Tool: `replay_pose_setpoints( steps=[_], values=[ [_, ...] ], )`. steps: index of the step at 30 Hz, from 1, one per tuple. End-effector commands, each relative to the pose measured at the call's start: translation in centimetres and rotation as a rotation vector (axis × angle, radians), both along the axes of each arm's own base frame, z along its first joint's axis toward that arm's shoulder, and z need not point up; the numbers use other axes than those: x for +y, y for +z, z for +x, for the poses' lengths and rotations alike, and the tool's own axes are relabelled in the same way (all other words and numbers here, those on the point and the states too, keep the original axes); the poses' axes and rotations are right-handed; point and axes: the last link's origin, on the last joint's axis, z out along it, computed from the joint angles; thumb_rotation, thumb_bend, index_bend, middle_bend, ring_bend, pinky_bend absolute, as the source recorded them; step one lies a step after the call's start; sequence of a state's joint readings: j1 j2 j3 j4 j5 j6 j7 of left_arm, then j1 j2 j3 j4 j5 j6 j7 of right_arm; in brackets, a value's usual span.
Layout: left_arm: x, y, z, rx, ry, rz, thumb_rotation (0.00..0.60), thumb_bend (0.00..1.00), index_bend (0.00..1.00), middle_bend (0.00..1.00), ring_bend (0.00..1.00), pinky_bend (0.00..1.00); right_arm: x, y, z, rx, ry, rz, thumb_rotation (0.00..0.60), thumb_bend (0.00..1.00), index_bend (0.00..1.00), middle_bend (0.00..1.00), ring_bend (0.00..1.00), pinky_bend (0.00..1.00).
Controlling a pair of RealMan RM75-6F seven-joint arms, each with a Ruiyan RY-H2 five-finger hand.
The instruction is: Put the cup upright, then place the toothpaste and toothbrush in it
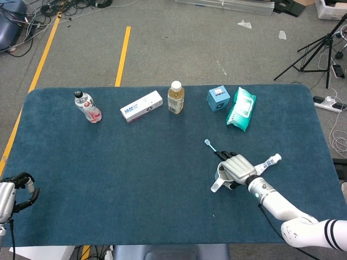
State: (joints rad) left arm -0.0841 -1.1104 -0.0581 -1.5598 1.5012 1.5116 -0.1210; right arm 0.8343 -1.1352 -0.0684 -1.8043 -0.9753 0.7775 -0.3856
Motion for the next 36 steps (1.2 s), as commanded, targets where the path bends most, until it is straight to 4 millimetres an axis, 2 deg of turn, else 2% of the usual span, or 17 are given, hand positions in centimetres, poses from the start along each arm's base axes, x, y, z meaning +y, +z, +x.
replay_pose_setpoints(
  steps=[1,6,8,13,23,29,36],
  values=[
    [0.0,0.0,0.0,-0.001,-0.001,0.001,0.600,0.36,0.57,0.47,0.54,0.52,0.3,-0.4,-0.3,-0.008,0.004,0.008,0.600,0.22,0.69,0.00,0.00,0.16],
    [-0.1,0.0,0.1,-0.001,-0.004,0.002,0.600,0.36,0.57,0.47,0.54,0.52,0.7,-0.5,-0.6,-0.006,0.020,0.016,0.600,0.22,0.68,0.00,0.00,0.16],
    [-0.1,0.0,0.1,0.000,-0.005,0.002,0.600,0.36,0.57,0.47,0.54,0.52,0.8,-0.4,-0.7,-0.003,0.025,0.016,0.600,0.21,0.64,0.00,0.00,0.15],
    [-0.1,0.0,0.1,0.001,-0.005,0.001,0.600,0.36,0.57,0.47,0.54,0.52,1.0,0.1,-0.7,-0.005,0.034,0.005,0.600,0.21,0.48,0.00,0.00,0.14],
    [-0.1,-0.1,0.1,0.007,-0.005,-0.002,0.600,0.36,0.57,0.47,0.54,0.52,1.4,1.4,-0.1,-0.015,0.052,-0.013,0.600,0.20,0.38,0.00,0.00,0.13],
    [-0.1,-0.1,0.1,0.005,-0.004,-0.001,0.600,0.36,0.57,0.47,0.54,0.52,2.1,3.5,1.1,-0.020,0.082,-0.033,0.600,0.18,0.35,0.00,0.00,0.12],
    [-0.1,-0.2,0.2,0.009,-0.006,-0.004,0.600,0.36,0.57,0.47,0.54,0.52,3.6,7.9,2.5,-0.016,0.130,-0.123,0.600,0.17,0.33,0.00,0.00,0.12]
  ],
)
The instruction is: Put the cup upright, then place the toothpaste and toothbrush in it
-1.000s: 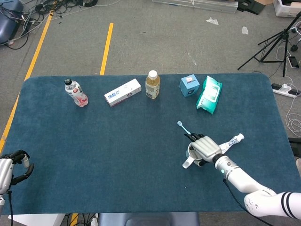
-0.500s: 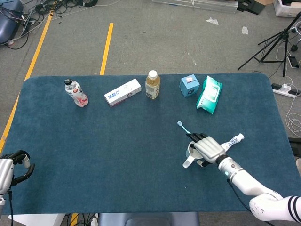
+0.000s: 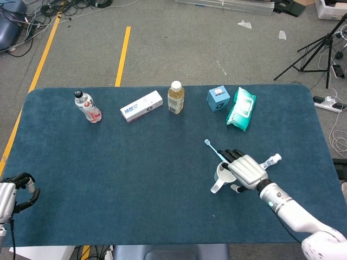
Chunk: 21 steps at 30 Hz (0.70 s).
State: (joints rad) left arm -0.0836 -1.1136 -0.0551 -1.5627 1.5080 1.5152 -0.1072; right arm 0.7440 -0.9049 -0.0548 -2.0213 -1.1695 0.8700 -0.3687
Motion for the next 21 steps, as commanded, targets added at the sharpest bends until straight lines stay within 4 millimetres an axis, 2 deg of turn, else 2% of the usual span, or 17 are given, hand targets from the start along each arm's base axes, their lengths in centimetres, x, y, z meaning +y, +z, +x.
replay_pose_setpoints(
  steps=[1,5,10,15,21],
  values=[
    [0.0,-0.1,0.0,0.001,0.000,-0.002,0.600,0.36,0.57,0.47,0.54,0.52,0.8,2.7,0.6,0.007,0.031,-0.072,0.600,0.17,0.33,0.00,0.00,0.12],
    [0.0,-0.3,0.1,0.006,0.000,-0.007,0.600,0.36,0.57,0.47,0.54,0.52,1.2,5.2,-0.1,0.061,0.034,-0.153,0.600,0.17,0.32,0.00,0.00,0.12],
    [0.0,-0.5,0.1,0.012,0.001,-0.014,0.600,0.36,0.57,0.47,0.54,0.52,0.8,7.5,-2.2,0.198,-0.003,-0.242,0.600,0.17,0.32,0.00,0.00,0.12],
    [0.1,-0.7,0.1,0.015,0.004,-0.020,0.600,0.36,0.57,0.47,0.54,0.52,0.0,8.0,-4.7,0.319,-0.053,-0.292,0.600,0.17,0.32,0.00,0.00,0.12],
    [0.2,-0.7,0.0,0.014,0.007,-0.019,0.600,0.36,0.57,0.47,0.54,0.52,-1.1,7.3,-7.0,0.396,-0.094,-0.300,0.600,0.17,0.32,0.00,0.00,0.12]
  ],
)
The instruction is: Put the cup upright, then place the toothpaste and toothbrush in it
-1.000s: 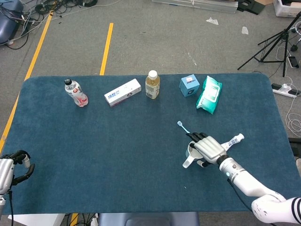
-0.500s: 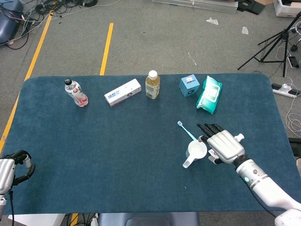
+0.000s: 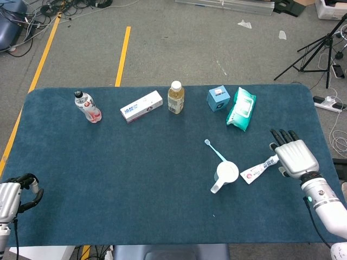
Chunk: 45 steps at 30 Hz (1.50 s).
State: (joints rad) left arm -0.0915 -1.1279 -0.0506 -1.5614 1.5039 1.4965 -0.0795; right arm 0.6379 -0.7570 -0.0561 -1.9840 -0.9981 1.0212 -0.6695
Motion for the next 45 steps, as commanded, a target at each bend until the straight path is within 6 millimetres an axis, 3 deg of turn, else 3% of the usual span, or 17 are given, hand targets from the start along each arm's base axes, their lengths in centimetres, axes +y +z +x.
replay_pose_setpoints(
  steps=[1,20,30,45],
  values=[
    [0.0,0.0,0.0,-0.002,0.001,0.001,0.600,0.36,0.57,0.47,0.54,0.52,-0.6,-0.6,-1.3,0.045,-0.025,0.002,0.600,0.17,0.32,0.00,0.00,0.12],
    [0.0,0.2,0.0,-0.006,0.000,0.009,0.600,0.36,0.57,0.47,0.54,0.52,-1.8,-4.5,-6.9,0.103,-0.091,0.059,0.600,0.17,0.32,0.00,0.00,0.12],
    [0.0,0.1,0.0,-0.005,0.001,0.008,0.600,0.36,0.57,0.47,0.54,0.52,-2.5,-6.1,-8.4,0.098,-0.097,0.081,0.600,0.18,0.32,0.00,0.00,0.12],
    [-0.1,0.4,-0.1,-0.014,0.004,0.015,0.600,0.36,0.57,0.47,0.54,0.52,-4.4,-9.5,-8.8,0.097,-0.070,0.128,0.600,0.18,0.32,0.00,0.00,0.12]
  ],
)
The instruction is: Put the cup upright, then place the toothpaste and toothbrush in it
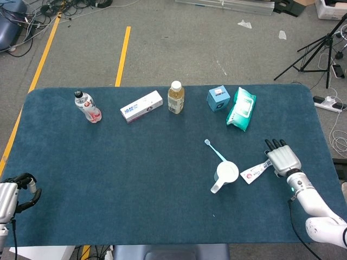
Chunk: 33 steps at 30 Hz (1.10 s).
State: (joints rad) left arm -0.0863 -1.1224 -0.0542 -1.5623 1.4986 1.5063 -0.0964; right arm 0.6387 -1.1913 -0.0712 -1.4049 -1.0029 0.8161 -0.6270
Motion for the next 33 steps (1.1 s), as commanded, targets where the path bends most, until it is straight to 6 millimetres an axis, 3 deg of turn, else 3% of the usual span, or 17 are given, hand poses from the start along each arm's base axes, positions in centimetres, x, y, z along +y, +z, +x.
replay_pose_setpoints(
  steps=[1,10,33],
  values=[
    [0.0,0.0,0.0,-0.001,0.000,0.000,0.600,0.36,0.57,0.47,0.54,0.52,-0.3,-0.5,0.0,0.000,0.004,0.008,0.600,0.18,0.32,0.00,0.00,0.12],
    [-0.1,0.1,0.0,-0.002,-0.001,0.002,0.600,0.36,0.57,0.47,0.54,0.52,-1.0,-1.6,0.1,0.004,0.010,0.023,0.600,0.19,0.33,0.00,0.00,0.12],
    [-0.2,0.4,0.0,-0.010,-0.002,0.009,0.600,0.36,0.57,0.47,0.54,0.52,-1.5,-2.9,-0.4,0.081,-0.002,0.054,0.600,0.25,0.50,0.00,0.00,0.12]
  ],
)
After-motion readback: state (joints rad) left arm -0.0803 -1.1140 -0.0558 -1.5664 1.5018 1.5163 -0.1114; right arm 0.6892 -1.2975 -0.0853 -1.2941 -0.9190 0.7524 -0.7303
